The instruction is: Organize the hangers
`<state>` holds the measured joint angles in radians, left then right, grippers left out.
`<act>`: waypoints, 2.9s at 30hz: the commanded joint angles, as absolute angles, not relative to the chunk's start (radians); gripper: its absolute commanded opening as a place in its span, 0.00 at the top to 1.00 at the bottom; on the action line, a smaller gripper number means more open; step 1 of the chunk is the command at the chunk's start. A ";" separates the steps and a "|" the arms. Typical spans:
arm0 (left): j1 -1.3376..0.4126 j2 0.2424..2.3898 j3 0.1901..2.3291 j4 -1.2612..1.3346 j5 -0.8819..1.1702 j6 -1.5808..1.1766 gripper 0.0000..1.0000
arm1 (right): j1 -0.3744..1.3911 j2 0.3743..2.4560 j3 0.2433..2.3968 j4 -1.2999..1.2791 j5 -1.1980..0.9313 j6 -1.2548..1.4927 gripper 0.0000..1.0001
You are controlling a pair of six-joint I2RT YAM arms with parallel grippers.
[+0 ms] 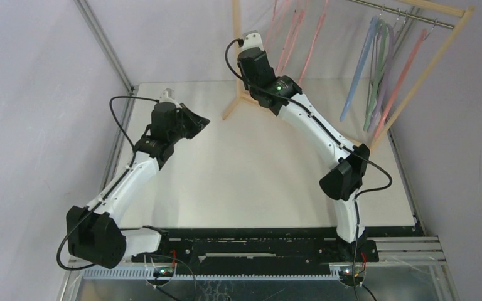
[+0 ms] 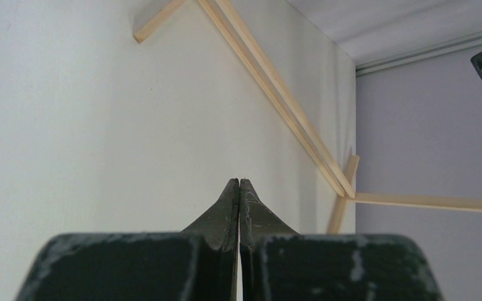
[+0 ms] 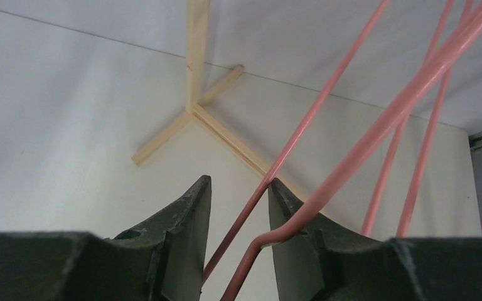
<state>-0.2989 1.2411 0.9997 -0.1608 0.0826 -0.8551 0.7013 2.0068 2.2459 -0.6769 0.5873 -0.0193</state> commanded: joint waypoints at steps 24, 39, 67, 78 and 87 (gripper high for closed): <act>-0.280 1.322 1.083 -0.159 0.113 -0.810 1.00 | 0.567 2.107 2.373 -0.717 0.480 0.047 0.99; -0.260 1.276 1.034 -0.162 0.064 -0.757 0.40 | 0.623 2.019 2.318 -0.693 0.532 0.009 0.02; -0.195 1.141 0.887 -0.236 -0.117 -0.488 0.00 | 0.962 1.321 1.603 -0.623 0.557 0.120 0.00; -0.196 1.190 0.928 -0.310 -0.214 -0.422 0.00 | 0.883 1.052 1.111 -0.703 0.549 0.446 0.00; -0.195 1.243 0.884 -0.274 -0.222 -0.407 0.00 | 0.706 0.982 0.746 -0.505 0.527 0.534 0.00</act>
